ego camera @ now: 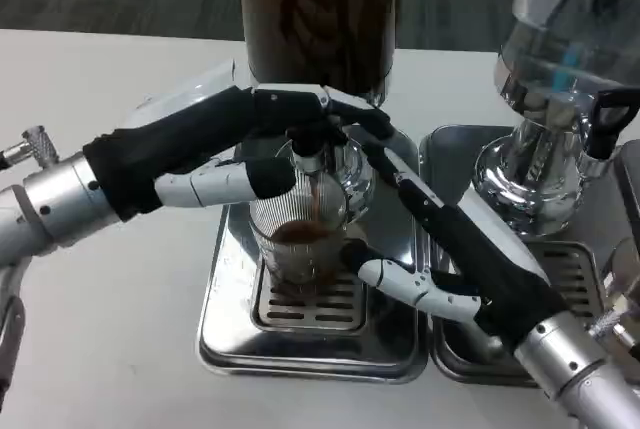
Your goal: Grasp the cup under the faucet to collect the drink, then remove the cup.
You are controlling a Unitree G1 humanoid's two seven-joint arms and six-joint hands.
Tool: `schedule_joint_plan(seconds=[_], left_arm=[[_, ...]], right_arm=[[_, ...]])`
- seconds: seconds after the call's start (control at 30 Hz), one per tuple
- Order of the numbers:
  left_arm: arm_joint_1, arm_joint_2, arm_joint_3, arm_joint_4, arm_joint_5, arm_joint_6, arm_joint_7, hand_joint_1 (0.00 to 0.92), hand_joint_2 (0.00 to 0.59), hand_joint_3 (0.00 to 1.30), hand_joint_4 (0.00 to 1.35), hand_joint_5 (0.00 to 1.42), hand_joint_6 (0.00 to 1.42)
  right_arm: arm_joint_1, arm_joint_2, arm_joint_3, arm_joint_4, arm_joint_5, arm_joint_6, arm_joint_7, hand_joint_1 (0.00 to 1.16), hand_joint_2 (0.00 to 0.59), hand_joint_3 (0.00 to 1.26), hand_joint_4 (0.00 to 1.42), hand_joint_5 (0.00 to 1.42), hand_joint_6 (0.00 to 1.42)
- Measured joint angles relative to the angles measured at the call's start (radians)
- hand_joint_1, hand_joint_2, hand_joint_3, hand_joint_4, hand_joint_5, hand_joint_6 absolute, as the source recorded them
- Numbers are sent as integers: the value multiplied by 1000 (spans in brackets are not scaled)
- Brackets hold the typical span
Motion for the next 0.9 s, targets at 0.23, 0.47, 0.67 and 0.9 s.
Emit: schedule_joint_plan(seconds=[0.23, 0.47, 0.67, 0.9], left_arm=[[2, 0, 40, 1, -5, 0, 2, 0, 83, 340, 218, 167, 306], [4, 0, 75, 3, -33, 1, 4, 0, 85, 340, 218, 174, 309], [12, 0, 94, 2, -36, 9, 7, 0, 86, 340, 221, 179, 310], [36, 0, 120, -8, -37, 18, 17, 0, 87, 340, 229, 181, 311]], right_arm=[[-8, 3, 2, 8, 0, 1, 0, 370, 190, 0, 0, 0, 0], [-23, 4, 6, 28, 2, 3, 5, 371, 195, 0, 0, 0, 0], [-37, 5, 12, 36, 2, 3, 8, 363, 200, 0, 0, 0, 0], [-46, 8, 17, 46, 3, 6, 9, 358, 202, 0, 0, 0, 0]])
